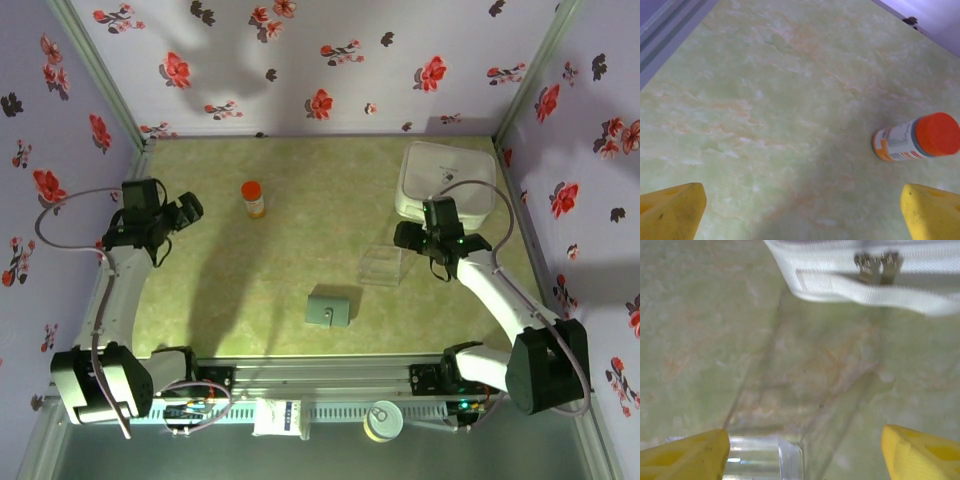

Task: Take the credit cards out of the card holder

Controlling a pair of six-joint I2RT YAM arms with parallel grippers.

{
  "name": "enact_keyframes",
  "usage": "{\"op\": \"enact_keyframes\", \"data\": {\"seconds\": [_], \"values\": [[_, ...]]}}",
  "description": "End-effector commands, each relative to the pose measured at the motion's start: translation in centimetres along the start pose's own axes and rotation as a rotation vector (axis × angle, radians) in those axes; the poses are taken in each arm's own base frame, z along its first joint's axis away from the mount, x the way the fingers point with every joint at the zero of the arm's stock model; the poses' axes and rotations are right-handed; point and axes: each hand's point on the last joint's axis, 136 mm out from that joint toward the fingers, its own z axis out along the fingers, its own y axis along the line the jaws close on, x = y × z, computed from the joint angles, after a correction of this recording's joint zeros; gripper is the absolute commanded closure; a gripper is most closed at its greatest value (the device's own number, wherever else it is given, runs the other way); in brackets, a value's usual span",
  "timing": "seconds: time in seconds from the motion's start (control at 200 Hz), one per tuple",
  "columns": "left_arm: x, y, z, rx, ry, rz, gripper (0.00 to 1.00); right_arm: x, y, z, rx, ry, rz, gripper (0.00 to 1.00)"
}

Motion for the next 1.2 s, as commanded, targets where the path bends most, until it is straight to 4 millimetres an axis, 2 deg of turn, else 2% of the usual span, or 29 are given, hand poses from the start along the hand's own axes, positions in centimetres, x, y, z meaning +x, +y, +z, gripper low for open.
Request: {"op": "enact_keyframes", "data": {"seconds": [0.0,0.08,0.305,0.36,0.625,0.97,1.195], "values": [[2.4,-0.1,-1.0,-0.007,0.180,0.031,0.00,1.4,-0.4,-0.8,0.037,0.085,0.055,0.25],[2.6,-0.7,-1.3,0.021,0.220,0.088,0.00,2.2,-0.2,-0.5,0.041,0.137,0.063,0.30],[2.8,-1.5,-0.9,0.108,0.158,0.177,0.00,4.0,1.2,0.5,-0.020,0.236,0.047,0.46],[2.8,-2.0,-1.0,0.139,0.163,0.202,0.00,4.1,1.7,0.6,-0.035,0.240,0.031,0.49],[3.4,-1.6,0.0,0.120,0.213,0.194,0.00,3.8,1.9,1.4,0.000,0.259,-0.001,0.63],[2.5,-1.1,-0.5,0.118,0.163,0.183,0.00,3.4,2.6,2.8,-0.009,0.268,0.000,0.71],[2.5,-0.9,-0.3,0.114,0.171,0.176,0.00,3.9,2.7,3.8,-0.007,0.300,-0.005,0.74]]}}
